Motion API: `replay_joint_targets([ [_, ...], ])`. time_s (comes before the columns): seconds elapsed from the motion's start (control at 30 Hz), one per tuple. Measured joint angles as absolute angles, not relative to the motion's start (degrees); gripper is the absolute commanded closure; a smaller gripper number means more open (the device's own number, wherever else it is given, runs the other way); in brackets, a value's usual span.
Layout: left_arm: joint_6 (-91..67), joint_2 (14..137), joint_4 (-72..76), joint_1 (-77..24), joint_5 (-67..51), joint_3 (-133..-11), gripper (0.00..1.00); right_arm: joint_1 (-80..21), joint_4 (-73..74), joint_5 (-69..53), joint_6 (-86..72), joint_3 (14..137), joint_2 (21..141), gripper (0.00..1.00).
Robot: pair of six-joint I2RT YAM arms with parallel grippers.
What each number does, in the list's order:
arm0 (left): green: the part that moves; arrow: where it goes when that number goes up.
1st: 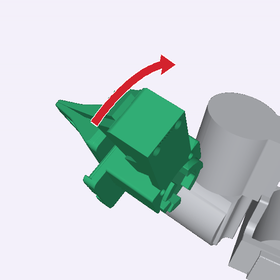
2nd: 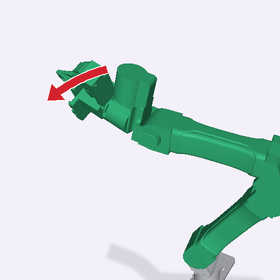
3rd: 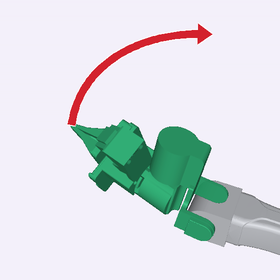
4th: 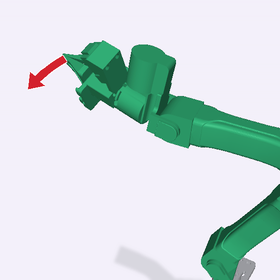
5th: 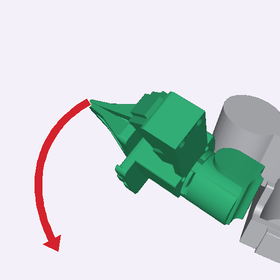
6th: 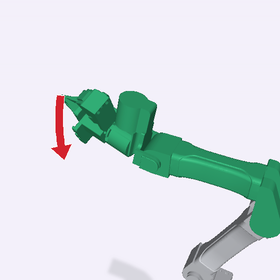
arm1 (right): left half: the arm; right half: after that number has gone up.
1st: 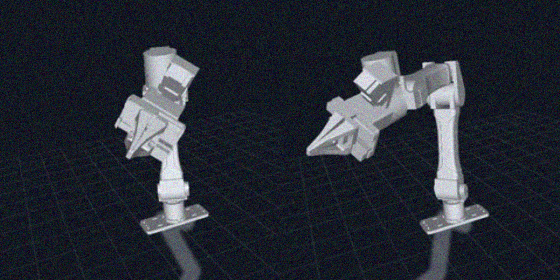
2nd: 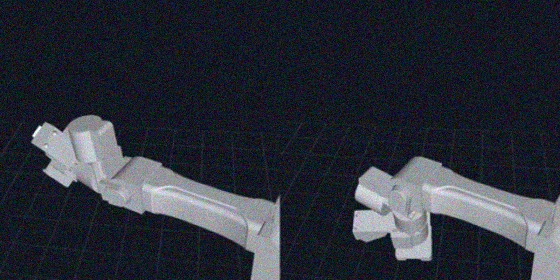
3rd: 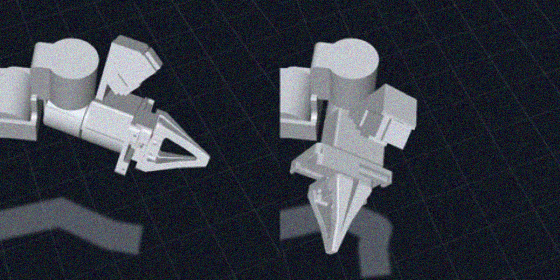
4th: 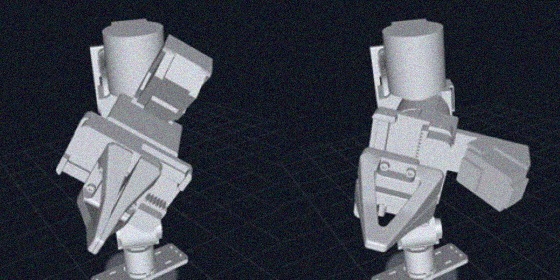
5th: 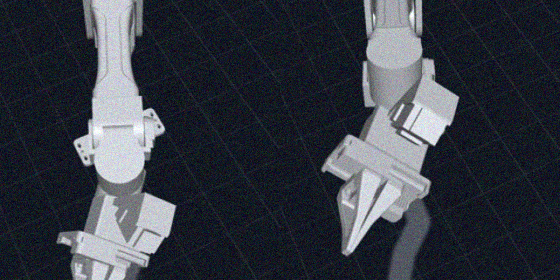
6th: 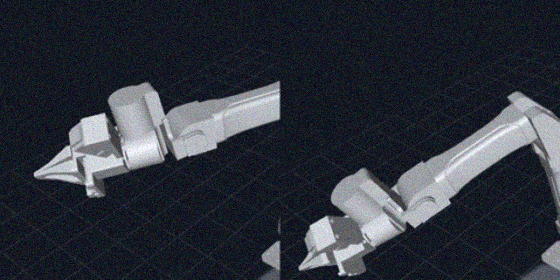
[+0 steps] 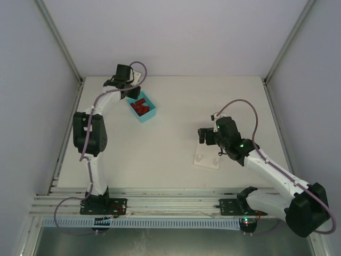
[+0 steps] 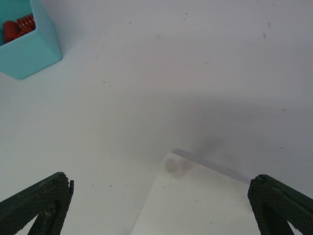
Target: Install the large spring
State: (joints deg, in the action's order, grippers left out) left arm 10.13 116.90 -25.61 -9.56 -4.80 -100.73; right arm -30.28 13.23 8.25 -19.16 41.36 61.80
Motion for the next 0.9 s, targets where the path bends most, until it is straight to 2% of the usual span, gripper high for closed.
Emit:
replay_joint_targets([
  [0.3,18.20,126.82,-32.60,-13.04,0.95,-108.38,0.60,-30.35,10.81,11.18,-19.22,40.75,59.37,0.01],
  [0.9,22.17,130.93,-34.57,-13.54,4.67,-110.91,0.62,-30.35,10.81,12.84,-19.22,40.38,57.08,0.01],
])
